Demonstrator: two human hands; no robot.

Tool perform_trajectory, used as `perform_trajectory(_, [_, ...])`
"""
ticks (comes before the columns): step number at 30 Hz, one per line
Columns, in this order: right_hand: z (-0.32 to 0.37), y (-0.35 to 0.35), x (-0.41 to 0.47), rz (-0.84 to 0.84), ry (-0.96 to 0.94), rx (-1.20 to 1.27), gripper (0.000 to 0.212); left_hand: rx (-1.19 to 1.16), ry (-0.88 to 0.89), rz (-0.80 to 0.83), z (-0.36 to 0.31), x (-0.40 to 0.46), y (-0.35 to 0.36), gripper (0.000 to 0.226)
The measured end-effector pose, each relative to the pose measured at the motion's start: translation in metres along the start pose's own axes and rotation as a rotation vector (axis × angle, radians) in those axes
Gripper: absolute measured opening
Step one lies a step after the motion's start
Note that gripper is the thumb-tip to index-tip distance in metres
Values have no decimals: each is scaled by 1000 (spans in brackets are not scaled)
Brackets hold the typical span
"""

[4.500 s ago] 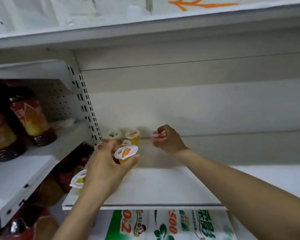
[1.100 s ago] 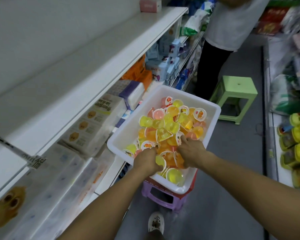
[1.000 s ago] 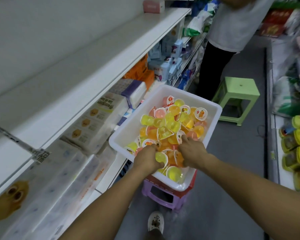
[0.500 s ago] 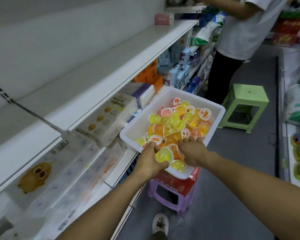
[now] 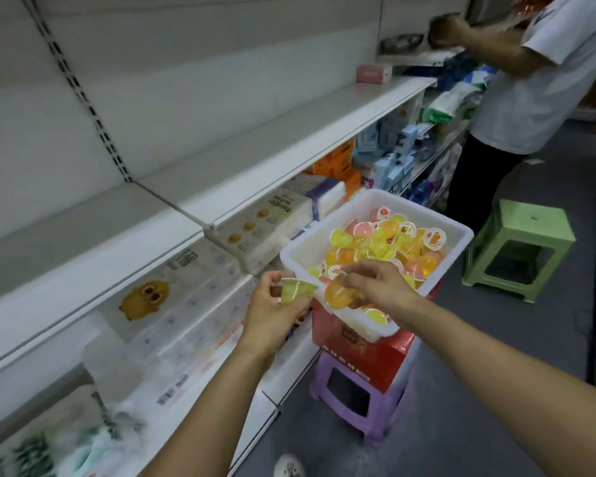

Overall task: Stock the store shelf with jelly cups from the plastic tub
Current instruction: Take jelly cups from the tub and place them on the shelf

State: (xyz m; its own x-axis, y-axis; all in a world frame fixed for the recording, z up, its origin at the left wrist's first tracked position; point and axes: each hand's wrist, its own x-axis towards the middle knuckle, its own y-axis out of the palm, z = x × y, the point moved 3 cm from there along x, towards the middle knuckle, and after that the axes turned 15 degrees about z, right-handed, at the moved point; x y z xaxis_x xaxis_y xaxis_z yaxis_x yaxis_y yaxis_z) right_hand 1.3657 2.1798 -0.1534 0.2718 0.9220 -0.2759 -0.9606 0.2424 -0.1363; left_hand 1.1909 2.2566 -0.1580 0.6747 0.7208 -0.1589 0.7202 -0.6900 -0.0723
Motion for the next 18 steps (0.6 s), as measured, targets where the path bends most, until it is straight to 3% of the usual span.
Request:
perform_trajectory(10, [71, 103, -24, 329, -138, -40, 28, 151, 96, -329, -29, -105, -101, 34])
perform_trajectory(18, [130, 261, -34, 564, -300, -208, 26, 232, 82, -619, -30, -221, -203, 36])
